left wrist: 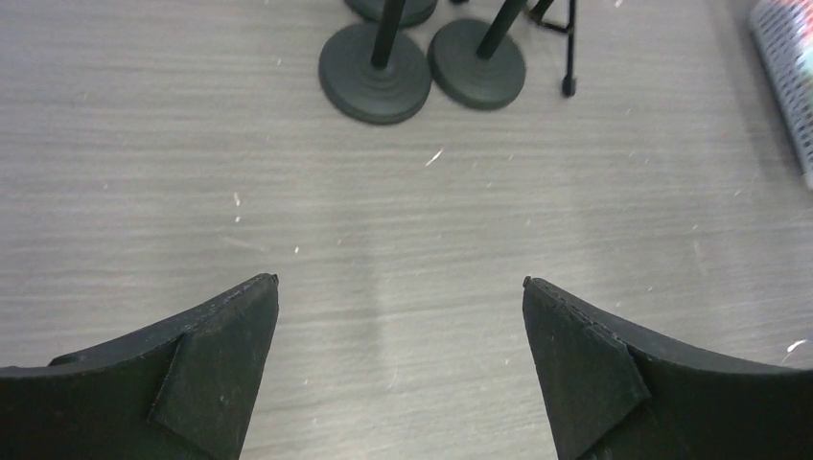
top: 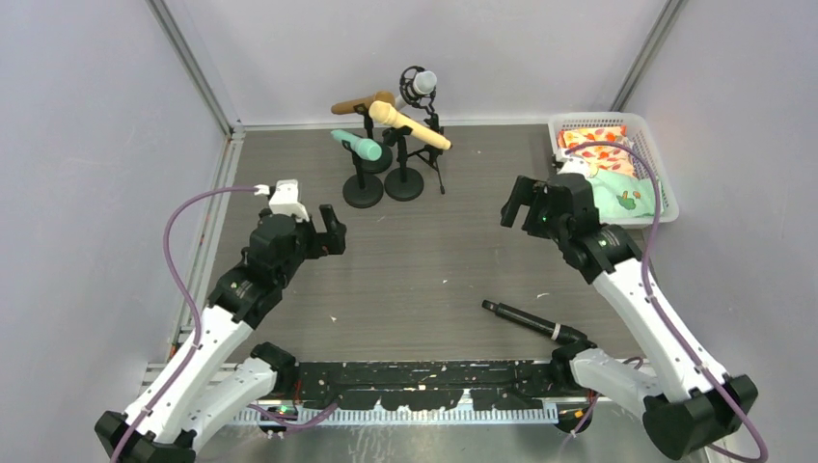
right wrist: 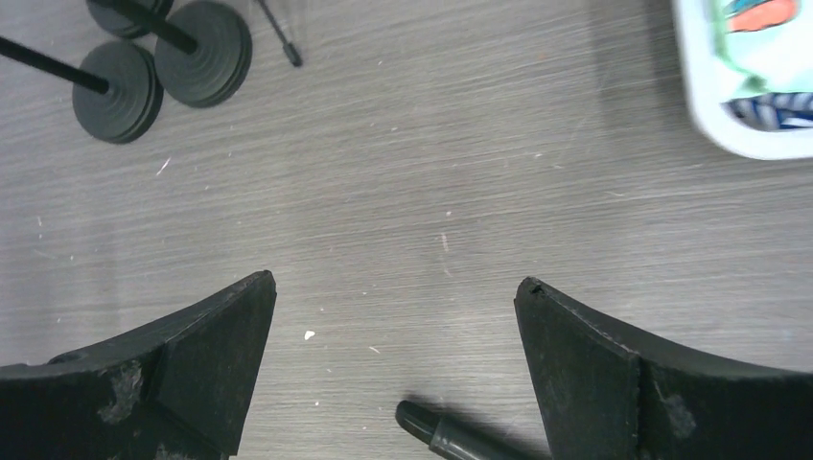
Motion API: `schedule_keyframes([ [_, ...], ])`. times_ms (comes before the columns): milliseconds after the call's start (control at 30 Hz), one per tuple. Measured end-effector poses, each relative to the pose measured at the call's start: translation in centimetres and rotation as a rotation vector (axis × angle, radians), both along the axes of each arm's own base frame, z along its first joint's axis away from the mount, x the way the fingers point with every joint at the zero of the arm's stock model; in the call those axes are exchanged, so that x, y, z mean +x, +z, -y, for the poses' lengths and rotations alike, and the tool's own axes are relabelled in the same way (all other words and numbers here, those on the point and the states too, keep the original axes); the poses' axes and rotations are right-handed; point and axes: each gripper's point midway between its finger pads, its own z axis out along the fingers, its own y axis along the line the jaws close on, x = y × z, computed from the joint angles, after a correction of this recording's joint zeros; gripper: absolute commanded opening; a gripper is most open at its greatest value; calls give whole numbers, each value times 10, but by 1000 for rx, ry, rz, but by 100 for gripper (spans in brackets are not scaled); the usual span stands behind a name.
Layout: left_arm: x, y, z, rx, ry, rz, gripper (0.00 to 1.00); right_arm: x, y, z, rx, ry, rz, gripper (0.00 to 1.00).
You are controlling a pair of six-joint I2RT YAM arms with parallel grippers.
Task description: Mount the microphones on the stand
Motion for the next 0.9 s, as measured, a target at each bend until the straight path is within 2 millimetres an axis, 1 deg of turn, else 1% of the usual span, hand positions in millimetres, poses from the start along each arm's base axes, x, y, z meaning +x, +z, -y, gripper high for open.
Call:
schedule_keyframes([
  [67, -3, -9, -2, 27, 3, -61, 100, -6, 12, 11, -17, -35, 40, 100],
  [200, -7, -36, 0, 79, -5, -206, 100, -21, 40, 31, -16, -104, 158, 100],
  [300, -10, -58, 7, 94, -30, -319, 100, -30, 44, 39, -13, -126, 194, 100],
  [400, -13, -69, 12, 92, -40, -388, 100, -36, 43, 43, -13, -133, 205, 100],
  [533, -15, -68, 10, 90, -27, -398, 100, -40, 34, 45, -28, -122, 210, 100],
  [667, -14, -52, 2, 82, 0, -331, 100, -45, 23, 46, -50, -100, 208, 100],
  [800, -13, -36, -5, 79, 24, -262, 100, -46, 21, 45, -50, -88, 227, 100],
  [900, -12, -31, -8, 86, 35, -237, 100, -45, 20, 45, -55, -83, 233, 100],
])
